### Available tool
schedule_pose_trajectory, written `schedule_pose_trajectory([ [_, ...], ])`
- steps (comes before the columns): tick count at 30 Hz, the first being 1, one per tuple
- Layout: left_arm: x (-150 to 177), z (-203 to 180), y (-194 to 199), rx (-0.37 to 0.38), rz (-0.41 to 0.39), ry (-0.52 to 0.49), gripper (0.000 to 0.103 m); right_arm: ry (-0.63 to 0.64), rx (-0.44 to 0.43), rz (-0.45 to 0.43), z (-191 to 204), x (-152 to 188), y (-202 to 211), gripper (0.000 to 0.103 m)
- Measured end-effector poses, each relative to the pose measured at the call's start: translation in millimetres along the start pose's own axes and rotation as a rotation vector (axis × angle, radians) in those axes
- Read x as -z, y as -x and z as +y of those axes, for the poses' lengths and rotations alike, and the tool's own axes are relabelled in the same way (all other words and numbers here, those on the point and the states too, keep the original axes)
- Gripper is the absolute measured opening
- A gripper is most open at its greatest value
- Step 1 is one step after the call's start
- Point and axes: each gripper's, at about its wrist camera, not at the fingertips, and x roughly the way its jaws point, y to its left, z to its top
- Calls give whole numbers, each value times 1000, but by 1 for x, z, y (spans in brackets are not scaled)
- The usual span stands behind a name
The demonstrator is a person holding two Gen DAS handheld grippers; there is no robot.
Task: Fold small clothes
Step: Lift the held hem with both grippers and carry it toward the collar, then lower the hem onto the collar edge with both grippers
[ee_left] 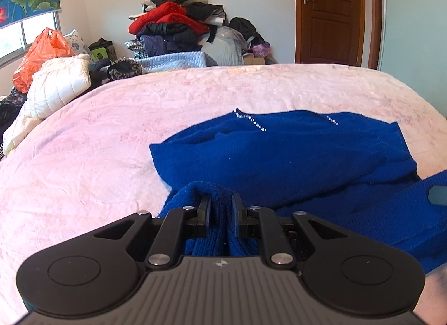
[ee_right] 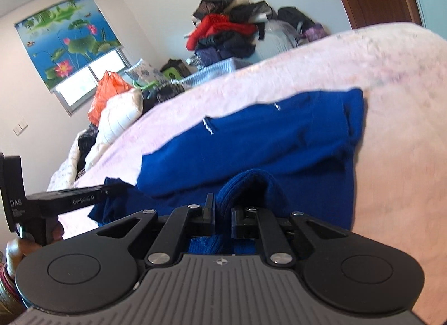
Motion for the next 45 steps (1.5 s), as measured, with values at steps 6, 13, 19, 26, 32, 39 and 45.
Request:
schedule_pose_trajectory([
  [6, -10, 1, -1, -12, -16, 5, 14, -12, 0, -46, -2, -16, 1, 14],
  [13, -22, 2, -3, -23, -37, 4, 14, -24, 5, -79, -4, -28, -3, 14],
  [19, -32, 0, -4, -31, -62, -7, 14, -22, 11, -109, -3, -37, -6, 14],
  [26, -47, 2, -7, -36, -92, -10, 14, -30, 22, -153, -4, -49, -8, 14],
  [32, -61, -3, -17, -45, -112, -30, 14, -38, 30, -183, -8, -61, -14, 14],
  [39, -74, -9, -42, -44, -98, -57, 14, -46, 47, -203, -18, -75, -30, 14],
  [45, -81, -12, -75, -45, -42, -64, 14, -56, 67, -173, -31, -82, -57, 14],
])
